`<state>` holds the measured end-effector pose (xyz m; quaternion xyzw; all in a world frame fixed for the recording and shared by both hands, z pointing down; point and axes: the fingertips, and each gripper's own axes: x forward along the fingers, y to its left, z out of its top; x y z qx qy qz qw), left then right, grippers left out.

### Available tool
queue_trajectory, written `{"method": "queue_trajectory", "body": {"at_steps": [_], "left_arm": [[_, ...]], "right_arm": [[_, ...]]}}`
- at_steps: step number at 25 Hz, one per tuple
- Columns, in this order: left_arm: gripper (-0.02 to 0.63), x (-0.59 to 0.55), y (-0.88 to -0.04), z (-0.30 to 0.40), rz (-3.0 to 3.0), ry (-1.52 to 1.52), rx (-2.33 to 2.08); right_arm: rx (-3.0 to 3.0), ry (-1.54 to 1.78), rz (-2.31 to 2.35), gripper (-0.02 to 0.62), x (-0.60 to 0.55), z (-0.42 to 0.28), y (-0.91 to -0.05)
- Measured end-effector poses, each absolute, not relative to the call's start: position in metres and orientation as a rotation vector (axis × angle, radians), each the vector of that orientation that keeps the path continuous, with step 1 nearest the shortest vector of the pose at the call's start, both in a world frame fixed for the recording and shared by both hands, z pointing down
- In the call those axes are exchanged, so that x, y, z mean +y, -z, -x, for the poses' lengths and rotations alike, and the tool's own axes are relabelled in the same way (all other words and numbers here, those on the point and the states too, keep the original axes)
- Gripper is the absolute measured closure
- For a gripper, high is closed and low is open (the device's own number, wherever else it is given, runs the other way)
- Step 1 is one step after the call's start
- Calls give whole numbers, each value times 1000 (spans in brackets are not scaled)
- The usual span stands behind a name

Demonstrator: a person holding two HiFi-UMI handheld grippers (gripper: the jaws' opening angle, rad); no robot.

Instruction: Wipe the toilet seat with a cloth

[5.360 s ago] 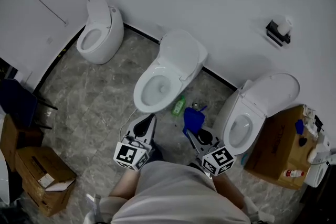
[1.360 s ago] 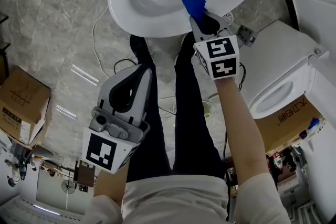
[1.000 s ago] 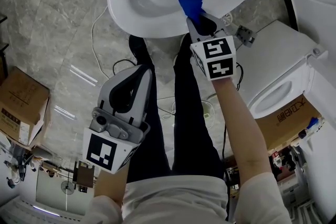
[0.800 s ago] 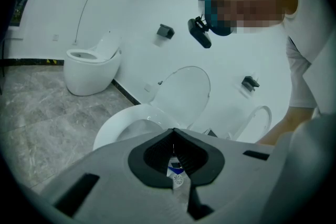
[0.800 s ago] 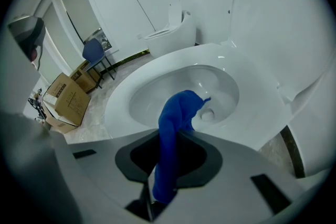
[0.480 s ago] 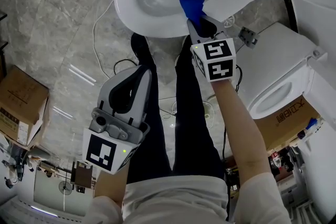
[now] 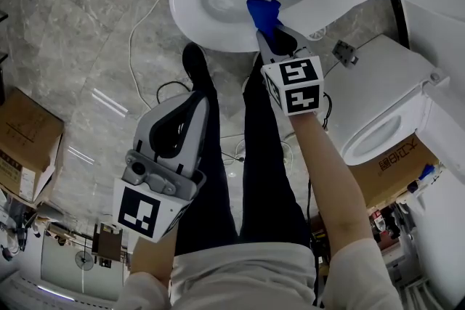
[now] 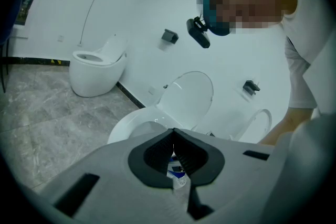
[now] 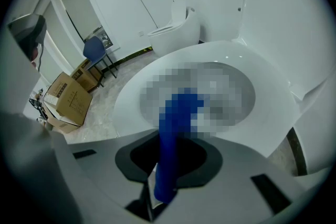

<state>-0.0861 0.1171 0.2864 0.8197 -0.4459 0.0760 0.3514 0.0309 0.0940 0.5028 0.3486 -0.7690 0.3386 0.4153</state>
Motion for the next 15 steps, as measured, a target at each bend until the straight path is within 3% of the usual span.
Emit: {"method": "queue_trajectory", "body": {"at_steps": [15], "left_arm": [[601,123,-288,113,-2091,-176,-1177]], "right_arm": [[-1940,-874,-842,541,99,7,-503]]}}
